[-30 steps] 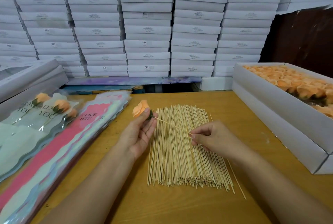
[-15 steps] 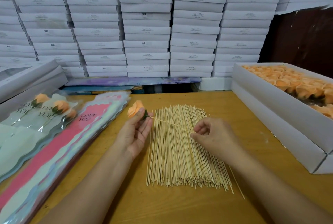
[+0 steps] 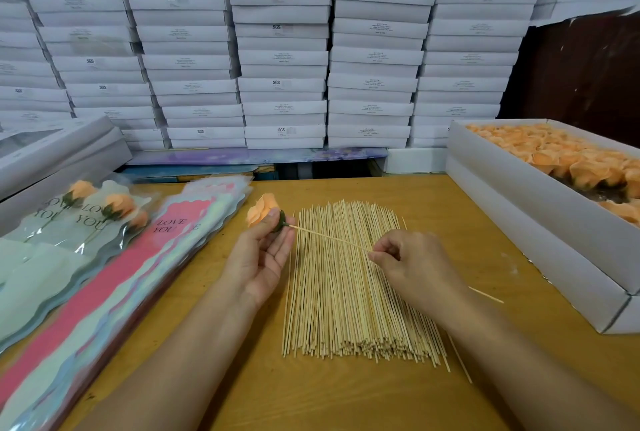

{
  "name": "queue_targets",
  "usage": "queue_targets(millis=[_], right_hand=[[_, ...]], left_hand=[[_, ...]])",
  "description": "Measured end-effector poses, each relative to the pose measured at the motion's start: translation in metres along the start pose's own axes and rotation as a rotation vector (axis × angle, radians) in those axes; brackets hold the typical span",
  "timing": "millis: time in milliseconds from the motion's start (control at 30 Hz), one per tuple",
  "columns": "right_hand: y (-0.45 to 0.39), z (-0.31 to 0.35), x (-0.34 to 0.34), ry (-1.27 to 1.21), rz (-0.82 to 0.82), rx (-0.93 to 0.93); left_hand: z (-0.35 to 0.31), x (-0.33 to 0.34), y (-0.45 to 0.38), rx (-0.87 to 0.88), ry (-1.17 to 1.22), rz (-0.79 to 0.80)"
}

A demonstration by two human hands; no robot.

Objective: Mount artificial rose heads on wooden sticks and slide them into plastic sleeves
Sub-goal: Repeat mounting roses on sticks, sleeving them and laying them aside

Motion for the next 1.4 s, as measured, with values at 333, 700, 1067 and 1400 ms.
queue_targets(millis=[333, 700, 1067, 1400], right_hand=[[-0.0017, -0.0046, 0.0051, 0.073, 0.047, -0.038], [-0.0023, -0.0029, 0.0031, 0.156, 0.042, -0.084], [-0.0023, -0.0044, 0.0004, 0.255, 0.077, -0.052], [-0.0021, -0.0037, 0.0008, 0.260, 0.115, -0.059]], left_hand=[[0.0008, -0.0007, -0.0011, -0.002, -0.011, 0.010], [0.0003, 0.0004, 0.0000, -0.003, -0.013, 0.012], [0.0041, 0.0033, 0.0021, 0.002, 0.005, 0.019], [0.0044, 0.0045, 0.0029, 0.012, 0.001, 0.020]])
Point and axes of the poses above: each hand's wrist, its own y-axis away from the middle knuckle, its own x-axis out of the palm, z = x × y, the point moved 2 cm from there along -y, towards the middle knuckle, and after that the axes turned 13 degrees about y, right-handed, at the moved point
